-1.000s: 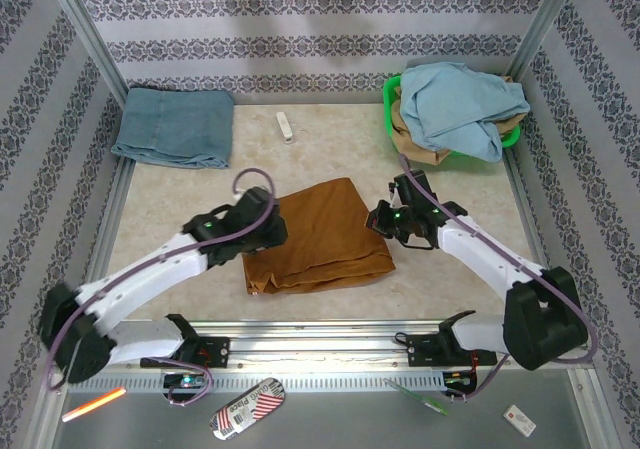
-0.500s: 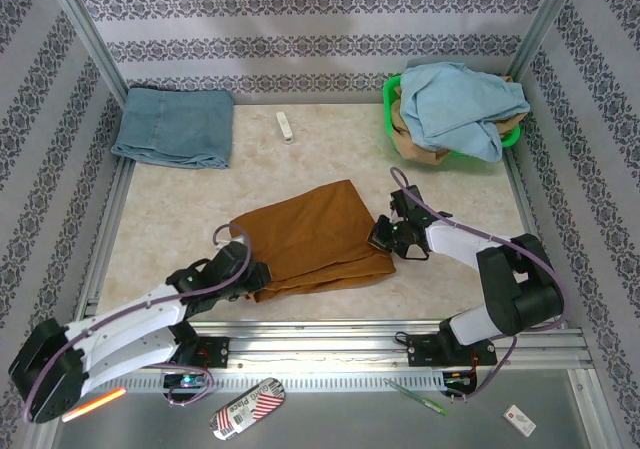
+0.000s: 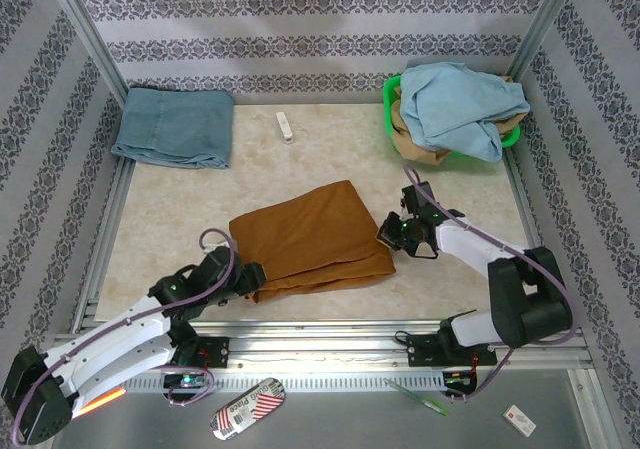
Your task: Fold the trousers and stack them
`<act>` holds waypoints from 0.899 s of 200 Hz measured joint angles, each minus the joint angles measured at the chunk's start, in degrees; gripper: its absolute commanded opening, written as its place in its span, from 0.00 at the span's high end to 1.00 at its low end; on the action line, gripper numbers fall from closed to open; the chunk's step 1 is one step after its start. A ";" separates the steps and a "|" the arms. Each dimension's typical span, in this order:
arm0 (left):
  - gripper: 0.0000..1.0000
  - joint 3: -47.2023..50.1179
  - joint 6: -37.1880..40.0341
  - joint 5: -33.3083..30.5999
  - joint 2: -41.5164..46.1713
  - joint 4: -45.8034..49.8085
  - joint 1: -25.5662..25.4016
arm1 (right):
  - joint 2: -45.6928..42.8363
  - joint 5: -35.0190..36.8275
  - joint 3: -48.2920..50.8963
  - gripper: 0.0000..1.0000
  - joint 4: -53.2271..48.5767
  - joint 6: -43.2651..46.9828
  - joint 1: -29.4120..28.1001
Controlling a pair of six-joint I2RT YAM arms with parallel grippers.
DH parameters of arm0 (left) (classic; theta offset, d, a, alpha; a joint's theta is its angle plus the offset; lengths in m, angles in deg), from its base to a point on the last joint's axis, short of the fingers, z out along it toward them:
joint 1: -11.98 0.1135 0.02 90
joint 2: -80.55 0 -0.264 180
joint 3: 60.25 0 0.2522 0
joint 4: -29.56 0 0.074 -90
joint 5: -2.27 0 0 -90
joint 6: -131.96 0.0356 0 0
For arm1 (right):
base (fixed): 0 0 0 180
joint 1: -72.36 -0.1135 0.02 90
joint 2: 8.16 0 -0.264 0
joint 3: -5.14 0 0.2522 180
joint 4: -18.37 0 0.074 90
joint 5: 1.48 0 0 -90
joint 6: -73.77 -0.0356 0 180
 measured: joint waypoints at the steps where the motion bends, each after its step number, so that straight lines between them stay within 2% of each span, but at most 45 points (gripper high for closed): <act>1: 0.28 -0.22 0.24 -0.07 -0.04 0.24 0.04 | -0.11 0.00 -0.11 1.00 -0.15 0.04 0.00; 40: 0.20 -11.98 5.01 -2.97 -2.99 9.57 2.36 | -3.98 0.17 -5.90 0.91 -4.44 2.93 0.35; 55: 0.20 -16.04 7.39 -3.32 -5.33 11.43 6.14 | -4.26 0.13 -7.04 0.88 -4.81 3.37 0.31; 67: 0.20 -18.75 9.33 -2.38 -7.63 11.39 10.67 | -4.24 0.13 -7.43 0.78 -5.01 3.39 -0.09; 78: 0.20 -20.61 10.78 -1.42 -9.86 10.99 14.05 | -4.17 0.15 -7.67 0.73 -5.33 3.78 -0.87; 94: 0.21 -22.23 12.09 0.20 -13.60 8.98 16.11 | -3.69 0.17 -7.89 0.68 -5.27 3.45 -3.26; 115: 0.22 -22.45 12.66 3.91 -19.80 4.13 16.35 | -2.01 0.44 -8.02 0.67 -4.55 3.13 -7.72; 136: 0.23 -21.05 12.63 7.54 -26.77 -2.29 16.35 | 1.70 0.59 -8.15 0.73 -2.78 2.69 -11.02; 180: 0.23 -17.92 12.68 8.85 -38.21 -10.10 16.57 | 12.04 0.09 -8.15 0.75 0.28 1.77 -10.51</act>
